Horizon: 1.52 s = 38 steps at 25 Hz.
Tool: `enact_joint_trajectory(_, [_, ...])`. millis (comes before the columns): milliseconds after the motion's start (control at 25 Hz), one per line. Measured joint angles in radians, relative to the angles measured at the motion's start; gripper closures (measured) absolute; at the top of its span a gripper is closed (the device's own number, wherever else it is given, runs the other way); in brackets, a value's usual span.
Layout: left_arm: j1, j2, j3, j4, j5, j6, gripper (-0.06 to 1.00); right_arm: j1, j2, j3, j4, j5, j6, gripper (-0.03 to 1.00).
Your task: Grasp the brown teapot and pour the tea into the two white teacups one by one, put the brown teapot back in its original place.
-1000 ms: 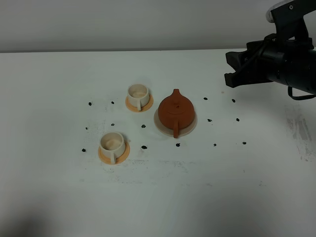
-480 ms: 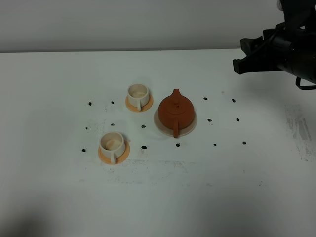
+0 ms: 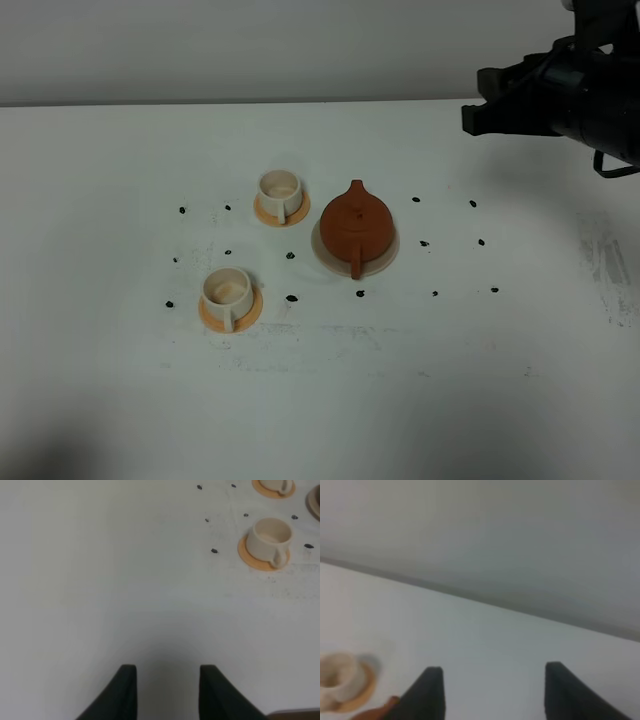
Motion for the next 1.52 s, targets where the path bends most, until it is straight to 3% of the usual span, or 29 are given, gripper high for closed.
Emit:
enact_joint_trajectory(280, [0.000, 0.000, 0.000, 0.000, 0.000, 0.000, 0.66, 0.140, 0.013, -0.038, -0.597, 0.006, 0.721, 0.53])
enact_joint_trajectory(480, [0.000, 0.000, 0.000, 0.000, 0.000, 0.000, 0.66, 0.271, 0.031, -0.047, -0.994, 0.032, 1.140, 0.53])
enact_joint_trajectory(560, [0.000, 0.000, 0.000, 0.000, 0.000, 0.000, 0.66, 0.314, 0.053, -0.047, -1.106, 0.078, 1.288, 0.53])
enact_joint_trajectory(680, [0.000, 0.000, 0.000, 0.000, 0.000, 0.000, 0.66, 0.356, 0.094, -0.047, -1.180, 0.151, 1.389, 0.53])
enact_joint_trajectory(1040, [0.000, 0.000, 0.000, 0.000, 0.000, 0.000, 0.66, 0.370, 0.235, -0.088, -1.152, 0.210, 1.442, 0.58])
enact_joint_trajectory(1360, [0.000, 0.000, 0.000, 0.000, 0.000, -0.001, 0.66, 0.367, 0.377, -0.298, -1.383, 0.473, 1.677, 0.59])
enact_joint_trajectory(1520, [0.000, 0.000, 0.000, 0.001, 0.000, 0.000, 0.66, 0.349, 0.412, -0.364, -1.433, 0.583, 1.726, 0.60])
